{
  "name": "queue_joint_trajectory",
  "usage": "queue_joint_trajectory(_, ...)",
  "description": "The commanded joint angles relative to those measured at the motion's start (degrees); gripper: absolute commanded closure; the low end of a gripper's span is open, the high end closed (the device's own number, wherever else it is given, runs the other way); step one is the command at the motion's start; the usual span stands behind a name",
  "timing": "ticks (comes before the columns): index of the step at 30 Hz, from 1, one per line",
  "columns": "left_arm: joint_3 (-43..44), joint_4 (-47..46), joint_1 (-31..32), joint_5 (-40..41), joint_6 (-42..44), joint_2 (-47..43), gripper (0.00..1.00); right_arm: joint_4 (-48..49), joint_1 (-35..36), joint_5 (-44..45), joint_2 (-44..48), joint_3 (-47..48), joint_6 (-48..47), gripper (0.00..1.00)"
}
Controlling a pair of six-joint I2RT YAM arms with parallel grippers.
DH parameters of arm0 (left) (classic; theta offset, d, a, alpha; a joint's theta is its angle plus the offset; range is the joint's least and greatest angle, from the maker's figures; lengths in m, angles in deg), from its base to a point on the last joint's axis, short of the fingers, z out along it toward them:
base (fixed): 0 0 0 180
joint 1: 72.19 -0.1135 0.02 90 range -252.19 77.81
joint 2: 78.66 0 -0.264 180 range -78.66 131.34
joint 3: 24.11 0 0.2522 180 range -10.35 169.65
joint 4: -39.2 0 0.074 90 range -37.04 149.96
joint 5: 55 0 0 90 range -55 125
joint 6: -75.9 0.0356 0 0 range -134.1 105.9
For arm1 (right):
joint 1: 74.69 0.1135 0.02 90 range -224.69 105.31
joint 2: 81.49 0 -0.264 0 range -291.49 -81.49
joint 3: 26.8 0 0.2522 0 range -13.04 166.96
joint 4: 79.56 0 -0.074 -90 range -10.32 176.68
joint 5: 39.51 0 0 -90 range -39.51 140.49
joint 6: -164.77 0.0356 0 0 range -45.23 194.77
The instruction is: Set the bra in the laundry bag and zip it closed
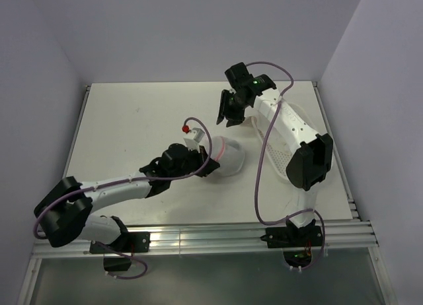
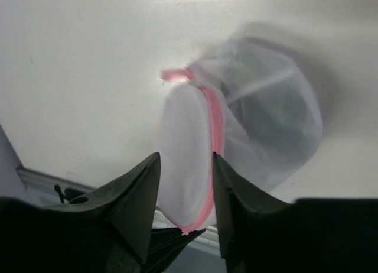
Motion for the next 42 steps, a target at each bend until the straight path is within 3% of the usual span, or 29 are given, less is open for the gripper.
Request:
queue_joint_trajectory(1,1.2,-2.0,0.6,-4.3,0.0,3.7,1.00,6.6,-1.2,6.0,3.7,-4.1,0.7,0.50)
queue_joint_trajectory(3,1.5,-3.2,0.6,-5.0,-0.1,6.2,1.00,7.6,-1.2,6.3,5.0,-6.3,1.6,0.45)
queue_joint_trajectory(11,2.3,-6.3,0.7,-6.9,-0.6,9.3,1.00,12.1,-1.1,7.7,18.9,-24.5,7.4,0.46)
queue_joint_trajectory(19,2.1,-8.1,0.8,-8.9,-0.7,9.4,1.00,15.1,0.1,2.5,32.1,-38.2,13.2,0.48)
queue_joint_trajectory(26,2.2,-9.2,1.7,-9.4,-0.3,9.1,1.00,18.3,6.9,4.4,33.3,-43.4,18.7,0.49)
queue_joint_trajectory(42,1.9,-9.4,3.0,-8.8,-0.5,8.7,1.00,24.0,8.6,4.7,31.3,-48.6,24.8,0.53)
